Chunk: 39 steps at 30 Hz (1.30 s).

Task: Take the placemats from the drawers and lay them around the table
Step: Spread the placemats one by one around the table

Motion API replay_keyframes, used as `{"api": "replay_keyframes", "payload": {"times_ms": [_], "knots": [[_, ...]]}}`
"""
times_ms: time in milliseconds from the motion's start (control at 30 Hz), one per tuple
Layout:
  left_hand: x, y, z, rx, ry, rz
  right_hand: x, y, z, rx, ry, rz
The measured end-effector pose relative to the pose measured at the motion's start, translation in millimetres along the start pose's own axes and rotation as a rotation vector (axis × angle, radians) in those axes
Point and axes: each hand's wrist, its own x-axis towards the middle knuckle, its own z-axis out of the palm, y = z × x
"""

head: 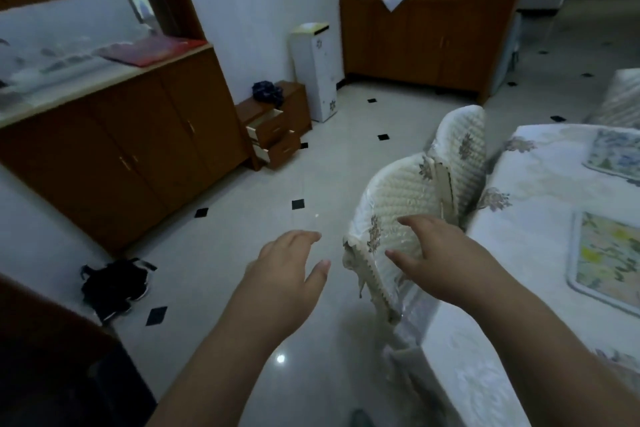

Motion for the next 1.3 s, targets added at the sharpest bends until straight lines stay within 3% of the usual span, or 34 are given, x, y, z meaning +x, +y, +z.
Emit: {"api": "replay_keyframes", "payload": {"times_ms": [333, 533, 633, 1000, 1300], "knots": [[228.2, -36.6, 0.2, 0.115, -0.120, 0.205, 204.9, 24.4, 27.5, 0.065, 0.043, 0.230], [347.4, -34.6, -17.7, 0.104, -0.136, 0.337, 287.4, 26.6, -1.5, 0.050, 0.121, 0.315], [407.1, -16.5, -13.1, 0.099, -0.178, 0.474, 314.8, 46.1, -12.9, 0.048, 0.182, 0.447], [579.8, 71.8, 58.2, 0.083, -0.522, 1.124, 330.0, 71.8, 3.9, 0.117, 0.407, 1.161], [573.1, 159.1, 117.6, 0.093, -0.779, 1.544, 256.6, 44.7, 41.8, 0.211, 0.602, 1.687]]}}
